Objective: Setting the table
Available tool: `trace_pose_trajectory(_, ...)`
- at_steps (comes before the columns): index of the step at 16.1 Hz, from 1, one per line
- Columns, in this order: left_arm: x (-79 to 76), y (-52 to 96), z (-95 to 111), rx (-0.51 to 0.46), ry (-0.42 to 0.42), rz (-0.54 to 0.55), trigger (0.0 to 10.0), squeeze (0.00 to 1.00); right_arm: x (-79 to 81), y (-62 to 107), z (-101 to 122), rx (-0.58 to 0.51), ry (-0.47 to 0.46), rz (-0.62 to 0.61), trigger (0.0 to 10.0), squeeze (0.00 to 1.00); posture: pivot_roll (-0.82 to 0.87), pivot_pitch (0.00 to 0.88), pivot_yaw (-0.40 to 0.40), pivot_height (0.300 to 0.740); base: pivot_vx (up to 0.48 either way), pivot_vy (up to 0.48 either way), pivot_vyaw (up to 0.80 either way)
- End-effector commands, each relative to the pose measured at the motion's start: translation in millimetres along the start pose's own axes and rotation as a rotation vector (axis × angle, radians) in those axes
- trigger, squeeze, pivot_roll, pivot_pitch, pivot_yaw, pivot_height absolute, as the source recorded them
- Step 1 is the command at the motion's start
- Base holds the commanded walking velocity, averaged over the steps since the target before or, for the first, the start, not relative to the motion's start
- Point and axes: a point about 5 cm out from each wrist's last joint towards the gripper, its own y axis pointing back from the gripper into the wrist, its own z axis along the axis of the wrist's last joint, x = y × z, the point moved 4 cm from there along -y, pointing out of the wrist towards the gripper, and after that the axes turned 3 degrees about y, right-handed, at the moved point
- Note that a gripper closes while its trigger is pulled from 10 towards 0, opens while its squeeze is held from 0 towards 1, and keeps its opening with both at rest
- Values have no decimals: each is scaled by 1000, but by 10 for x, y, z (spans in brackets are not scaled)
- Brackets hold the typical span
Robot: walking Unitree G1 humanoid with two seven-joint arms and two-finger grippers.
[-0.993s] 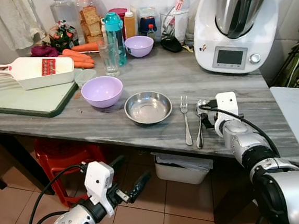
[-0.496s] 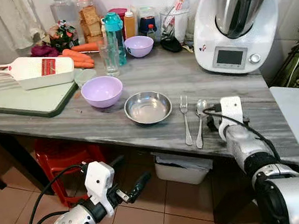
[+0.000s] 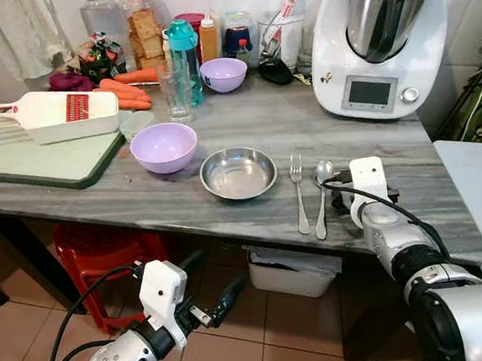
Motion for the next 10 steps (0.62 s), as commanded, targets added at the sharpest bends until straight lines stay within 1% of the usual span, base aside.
trace_pose_trajectory(1, -27, 3, 20, -2, -10, 1, 10000, 0, 49, -6, 75, -6, 18, 19, 10000, 0, 131, 0, -58, 740, 0, 0, 0)
trace_pose_trajectory(4, -33, 9, 15, -1, -6, 6, 10000, 0, 125, -7, 153, -20, 26, 45, 10000, 0, 137, 0, -64, 740, 0, 0, 0)
trace_pose_trajectory(10, -20, 16, 13, 1, -7, 11, 10000, 0, 176, -5, 189, -24, 29, 62, 10000, 0, 141, 0, -63, 740, 0, 0, 0)
